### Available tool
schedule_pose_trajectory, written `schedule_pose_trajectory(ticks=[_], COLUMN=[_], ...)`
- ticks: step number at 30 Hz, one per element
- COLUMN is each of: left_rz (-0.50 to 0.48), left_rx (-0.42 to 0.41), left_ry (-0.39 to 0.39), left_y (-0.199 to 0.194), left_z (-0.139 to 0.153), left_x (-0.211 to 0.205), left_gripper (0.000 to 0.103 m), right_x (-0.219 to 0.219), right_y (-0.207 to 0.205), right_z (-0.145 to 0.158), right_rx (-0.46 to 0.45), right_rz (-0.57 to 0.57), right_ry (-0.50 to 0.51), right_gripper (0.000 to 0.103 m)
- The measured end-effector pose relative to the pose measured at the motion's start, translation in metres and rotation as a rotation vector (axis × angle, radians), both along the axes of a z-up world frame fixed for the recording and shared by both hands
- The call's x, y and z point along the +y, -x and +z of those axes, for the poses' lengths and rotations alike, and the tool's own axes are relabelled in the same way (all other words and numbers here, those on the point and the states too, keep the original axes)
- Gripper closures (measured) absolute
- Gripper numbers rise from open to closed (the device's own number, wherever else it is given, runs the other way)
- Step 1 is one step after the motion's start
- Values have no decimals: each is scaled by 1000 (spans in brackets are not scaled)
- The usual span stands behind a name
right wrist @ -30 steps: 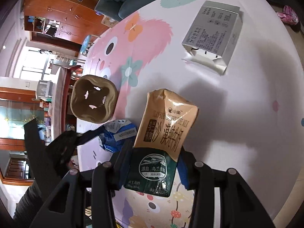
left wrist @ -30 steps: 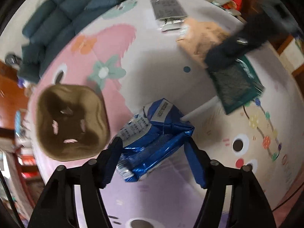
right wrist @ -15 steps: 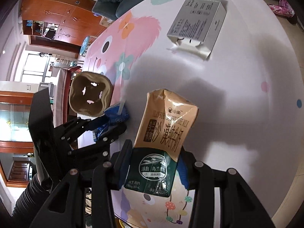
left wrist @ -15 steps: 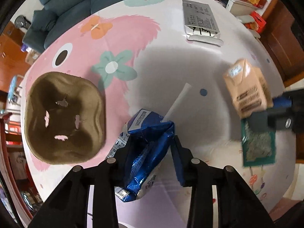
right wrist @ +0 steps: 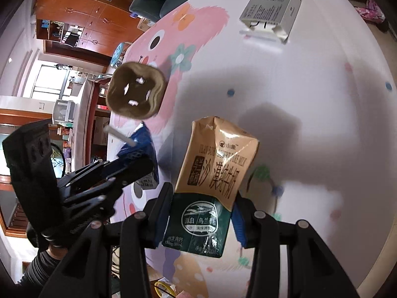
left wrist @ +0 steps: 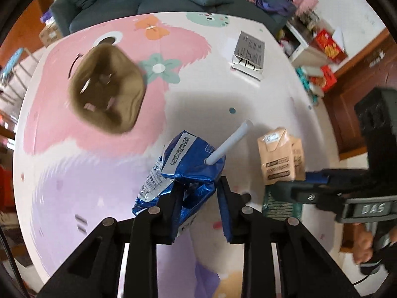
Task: Collect trash
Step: 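Carry the blue wrapper and milk carton over the trash bin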
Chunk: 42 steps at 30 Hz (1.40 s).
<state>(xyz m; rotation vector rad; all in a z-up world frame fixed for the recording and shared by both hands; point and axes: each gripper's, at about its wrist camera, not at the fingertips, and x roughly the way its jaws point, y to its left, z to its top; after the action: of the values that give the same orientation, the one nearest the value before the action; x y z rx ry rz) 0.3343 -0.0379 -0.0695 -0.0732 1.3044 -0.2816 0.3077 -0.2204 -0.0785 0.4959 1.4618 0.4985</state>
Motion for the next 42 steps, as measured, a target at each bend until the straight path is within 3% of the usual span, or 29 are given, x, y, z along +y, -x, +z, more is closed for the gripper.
schedule_pose_trajectory(ticks=[7,15,25,34,42], left_rz=[17,-77,-151,-149,-124], left_rx=[-60,-121,-105,-57,6], left_ry=[95,166,214,239,213], left_y=[68,170,270,332,358], left_z=[19,44,48,24,-30], left_x=[19,49,77,79,71], left_gripper=[78,78,78,78,78], right_x=[25,62,102,108,97], right_y=[68,182,307,368,390], right_z=[24,57,60,32,-30], right_rx=[-59,-155,-166,-89,-5], right_rz=[-49,-157,-254,-241,-267], right_ry=[28,68,115,180,196], right_gripper=[59,59,59,59,59])
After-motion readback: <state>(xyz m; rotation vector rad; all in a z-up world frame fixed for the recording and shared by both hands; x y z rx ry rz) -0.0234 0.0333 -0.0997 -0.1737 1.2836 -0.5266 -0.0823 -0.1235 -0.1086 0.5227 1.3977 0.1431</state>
